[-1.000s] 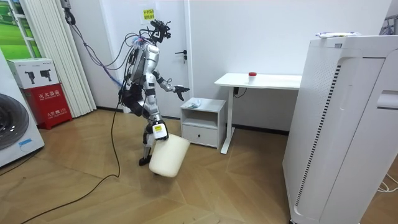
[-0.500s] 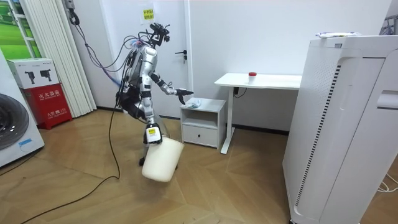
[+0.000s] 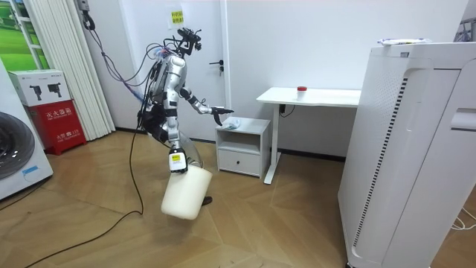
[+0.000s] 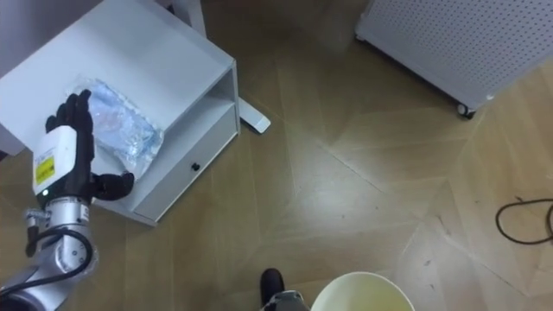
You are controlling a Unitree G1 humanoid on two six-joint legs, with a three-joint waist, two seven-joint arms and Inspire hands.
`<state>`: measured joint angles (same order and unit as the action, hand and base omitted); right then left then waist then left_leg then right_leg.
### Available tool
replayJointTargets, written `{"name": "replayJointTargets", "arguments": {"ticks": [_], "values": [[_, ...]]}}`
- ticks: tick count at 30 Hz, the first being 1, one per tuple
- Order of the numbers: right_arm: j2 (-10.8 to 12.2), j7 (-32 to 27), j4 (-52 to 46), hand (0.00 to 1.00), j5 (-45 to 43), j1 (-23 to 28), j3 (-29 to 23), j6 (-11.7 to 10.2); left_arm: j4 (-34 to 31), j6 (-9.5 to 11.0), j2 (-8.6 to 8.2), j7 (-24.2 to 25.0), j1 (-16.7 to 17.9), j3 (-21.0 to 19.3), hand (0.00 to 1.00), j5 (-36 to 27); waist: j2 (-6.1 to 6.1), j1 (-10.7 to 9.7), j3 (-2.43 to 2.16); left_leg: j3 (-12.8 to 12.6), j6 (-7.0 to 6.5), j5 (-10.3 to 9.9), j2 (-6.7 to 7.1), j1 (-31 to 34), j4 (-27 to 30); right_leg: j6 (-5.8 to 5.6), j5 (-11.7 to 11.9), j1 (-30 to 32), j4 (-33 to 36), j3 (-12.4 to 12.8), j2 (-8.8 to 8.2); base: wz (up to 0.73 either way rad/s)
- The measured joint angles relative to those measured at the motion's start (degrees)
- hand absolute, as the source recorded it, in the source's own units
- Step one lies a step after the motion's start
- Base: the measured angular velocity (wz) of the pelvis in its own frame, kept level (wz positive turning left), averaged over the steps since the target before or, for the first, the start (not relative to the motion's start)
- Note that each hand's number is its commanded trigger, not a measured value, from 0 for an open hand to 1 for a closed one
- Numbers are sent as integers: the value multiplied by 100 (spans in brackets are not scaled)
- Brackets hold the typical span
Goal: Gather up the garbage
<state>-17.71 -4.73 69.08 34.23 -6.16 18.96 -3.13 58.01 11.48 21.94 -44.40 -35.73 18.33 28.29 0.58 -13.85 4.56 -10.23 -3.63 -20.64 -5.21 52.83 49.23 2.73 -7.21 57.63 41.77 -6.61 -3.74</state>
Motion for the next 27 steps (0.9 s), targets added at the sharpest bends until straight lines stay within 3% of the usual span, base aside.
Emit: {"name": "replayJointTargets", "arguments": {"ticks": [6, 14, 27], "values": [[-151, 242, -54, 100, -76, 0, 122, 79, 75, -67, 214, 2, -143, 490, 0, 120, 1, -8, 0, 4, 5, -48, -20, 109, 124, 5, -3, 104, 114, 19, 46, -2], [-215, 366, -146, 100, -78, 23, 231, 290, 270, -293, 219, 80, -291, 817, 0, 508, 3, -31, -1, 12, 31, -120, -118, 203, 327, 15, 1, 158, 162, 13, 83, -3], [-339, 599, -500, 100, -349, 253, 222, 570, 536, -743, 217, 1095, -349, 896, 0, 497, 22, 2, -10, 71, 24, -136, -105, 460, 529, 46, 49, 382, 291, -6, 82, -1]]}}
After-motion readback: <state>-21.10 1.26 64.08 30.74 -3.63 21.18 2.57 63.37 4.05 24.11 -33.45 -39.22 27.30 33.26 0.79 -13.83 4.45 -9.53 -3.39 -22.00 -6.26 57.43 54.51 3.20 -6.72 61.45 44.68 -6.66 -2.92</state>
